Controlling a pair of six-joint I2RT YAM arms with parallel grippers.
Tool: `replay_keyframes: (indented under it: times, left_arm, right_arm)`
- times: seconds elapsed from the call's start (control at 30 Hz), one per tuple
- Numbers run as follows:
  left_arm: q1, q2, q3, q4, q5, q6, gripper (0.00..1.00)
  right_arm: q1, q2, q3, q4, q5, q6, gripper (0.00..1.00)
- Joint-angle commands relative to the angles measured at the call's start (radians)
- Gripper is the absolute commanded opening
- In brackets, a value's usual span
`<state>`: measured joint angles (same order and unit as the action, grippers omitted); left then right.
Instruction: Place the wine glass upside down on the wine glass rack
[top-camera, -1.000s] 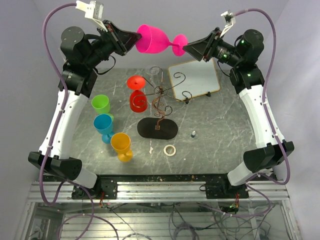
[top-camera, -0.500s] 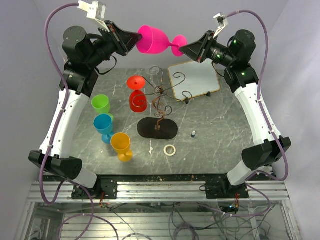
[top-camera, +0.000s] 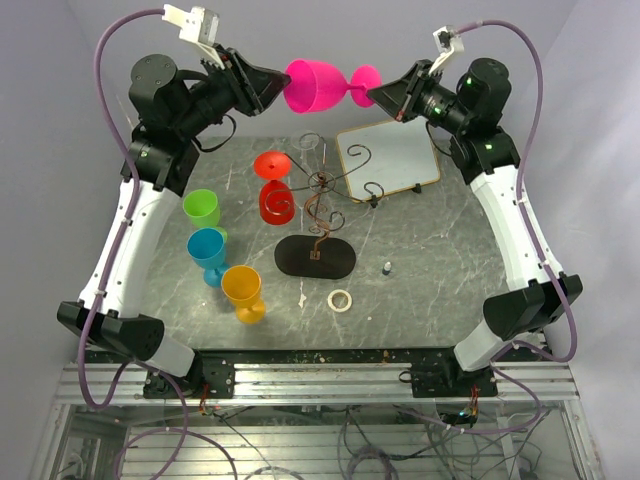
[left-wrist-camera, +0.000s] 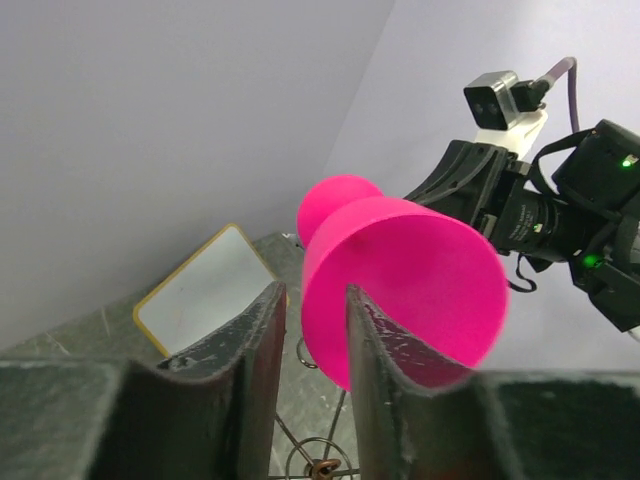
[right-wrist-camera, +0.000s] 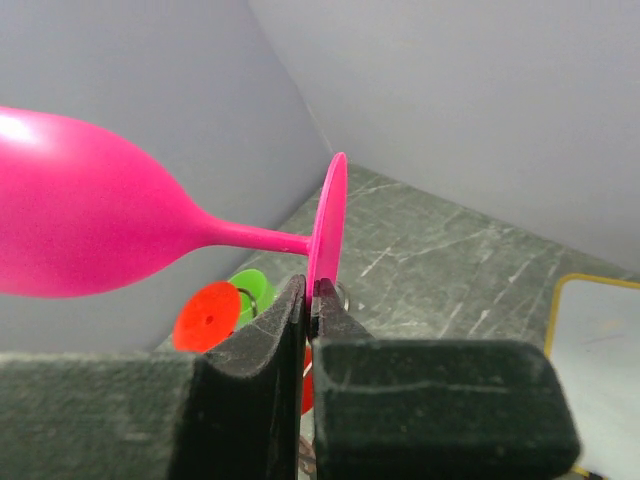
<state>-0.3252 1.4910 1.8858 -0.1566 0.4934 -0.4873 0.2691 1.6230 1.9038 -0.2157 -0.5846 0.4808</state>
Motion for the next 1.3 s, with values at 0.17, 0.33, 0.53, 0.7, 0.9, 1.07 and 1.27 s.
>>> replay_keyframes:
  times: [0.17,0.33,0.53,0.7,0.9,1.07,1.27]
  left_arm:
    - [-0.003,-0.080,0.004,-0.088,-0.070,0.132,0.67]
    - [-0.002,-0.101,-0.010,-0.153,-0.168,0.213,0.80]
    - [-0.002,-0.118,0.004,-0.221,-0.196,0.288,0.90]
    - [-0.002,-0.146,-0.008,-0.284,-0.241,0.333,0.97]
    - [-0.002,-0.175,-0.030,-0.347,-0.310,0.414,1.00]
    - [-0.001,-0.184,-0.011,-0.373,-0.334,0.442,1.00]
    - [0.006,-0.209,0.009,-0.397,-0.386,0.498,1.00]
  right_arm:
    - [-0.120,-0.020,0.006,-0.027,0.067,-0.023,0.00]
    - [-0.218,-0.036,-0.001,-0.038,0.096,-0.060,0.00]
    - [-0.234,-0.063,0.000,-0.070,0.309,-0.310,0.00]
    - [-0.232,-0.033,0.078,-0.149,0.446,-0.558,0.00]
    - [-0.211,-0.051,0.046,-0.135,0.581,-0.825,0.00]
    - [-0.203,-0.089,-0.050,-0.052,0.601,-0.994,0.00]
    - [-0.150,-0.074,-0.066,-0.093,0.577,-1.214,0.00]
